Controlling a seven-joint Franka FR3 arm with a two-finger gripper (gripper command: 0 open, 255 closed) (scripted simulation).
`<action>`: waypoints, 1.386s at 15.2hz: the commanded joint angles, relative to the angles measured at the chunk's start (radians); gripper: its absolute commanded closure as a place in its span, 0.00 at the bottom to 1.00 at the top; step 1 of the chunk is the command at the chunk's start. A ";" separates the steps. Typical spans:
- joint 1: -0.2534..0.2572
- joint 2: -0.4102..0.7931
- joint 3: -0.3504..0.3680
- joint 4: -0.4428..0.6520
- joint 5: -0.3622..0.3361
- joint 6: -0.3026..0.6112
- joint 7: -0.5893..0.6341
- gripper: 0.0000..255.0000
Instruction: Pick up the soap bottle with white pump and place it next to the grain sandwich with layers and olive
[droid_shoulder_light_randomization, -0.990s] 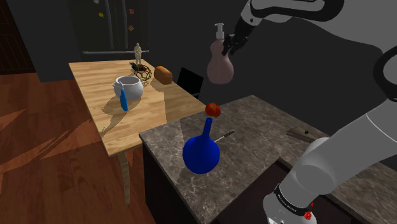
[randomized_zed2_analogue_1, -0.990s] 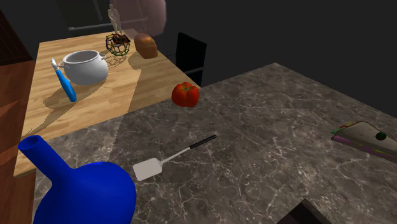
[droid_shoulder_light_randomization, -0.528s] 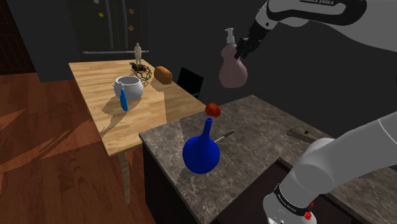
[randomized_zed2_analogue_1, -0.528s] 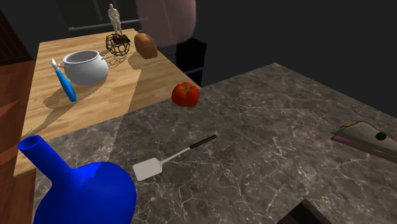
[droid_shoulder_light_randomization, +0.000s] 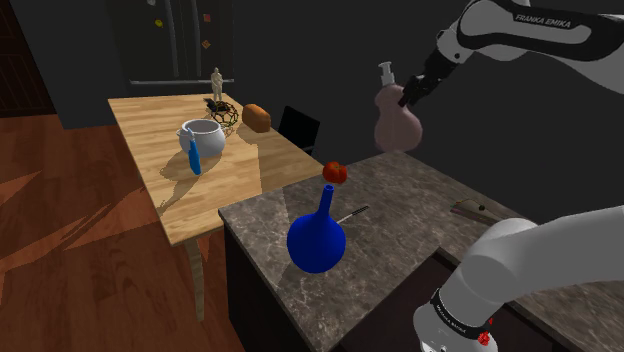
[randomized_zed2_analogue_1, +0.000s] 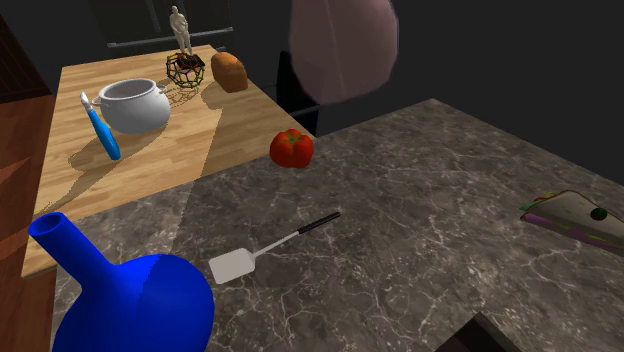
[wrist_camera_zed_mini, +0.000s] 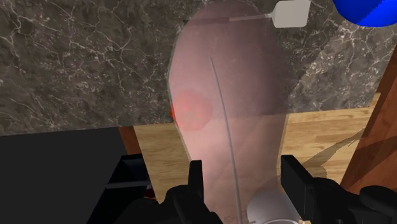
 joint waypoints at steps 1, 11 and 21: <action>-0.019 -0.051 -0.029 -0.050 -0.015 0.000 -0.038 1.00; -0.119 -0.230 -0.187 -0.170 -0.106 -0.054 -0.227 1.00; -0.204 -0.316 -0.387 -0.173 -0.214 -0.118 -0.442 1.00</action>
